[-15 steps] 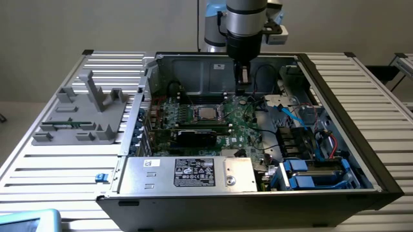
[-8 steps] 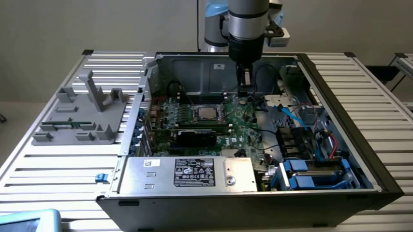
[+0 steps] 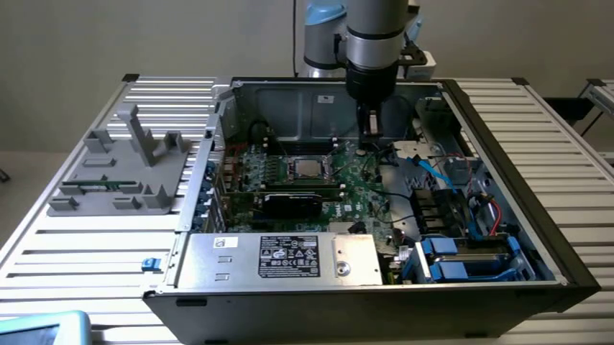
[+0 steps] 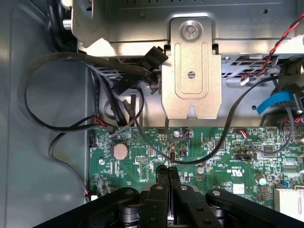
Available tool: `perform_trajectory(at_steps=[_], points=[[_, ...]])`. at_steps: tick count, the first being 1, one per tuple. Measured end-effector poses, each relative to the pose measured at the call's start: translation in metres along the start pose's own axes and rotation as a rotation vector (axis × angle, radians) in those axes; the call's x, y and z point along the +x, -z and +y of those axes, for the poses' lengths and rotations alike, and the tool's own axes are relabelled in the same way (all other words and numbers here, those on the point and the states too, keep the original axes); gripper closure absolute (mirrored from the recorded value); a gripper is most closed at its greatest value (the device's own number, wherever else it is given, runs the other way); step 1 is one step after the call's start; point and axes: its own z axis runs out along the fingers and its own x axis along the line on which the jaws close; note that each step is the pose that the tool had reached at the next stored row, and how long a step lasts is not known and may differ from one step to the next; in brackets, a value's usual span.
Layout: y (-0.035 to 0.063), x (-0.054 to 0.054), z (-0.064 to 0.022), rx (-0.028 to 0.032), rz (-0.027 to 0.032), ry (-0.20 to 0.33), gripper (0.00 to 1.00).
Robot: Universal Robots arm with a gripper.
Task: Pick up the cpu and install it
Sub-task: 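Close the cpu cover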
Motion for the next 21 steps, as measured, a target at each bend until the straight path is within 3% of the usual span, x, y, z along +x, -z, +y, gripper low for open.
perform_trajectory(at_steps=[10,14,15,19,21], points=[[-0.0136,-0.001,0.0003,0.0032,0.0295,-0.003,0.88],[-0.015,-0.001,-0.0038,0.0079,0.047,-0.006,0.88],[-0.0148,-0.001,-0.0056,0.0126,0.0519,-0.007,0.88],[-0.0139,-0.001,-0.0136,0.0479,0.0685,-0.011,0.88],[-0.013,-0.001,-0.0194,0.0591,0.0726,-0.012,0.88]])
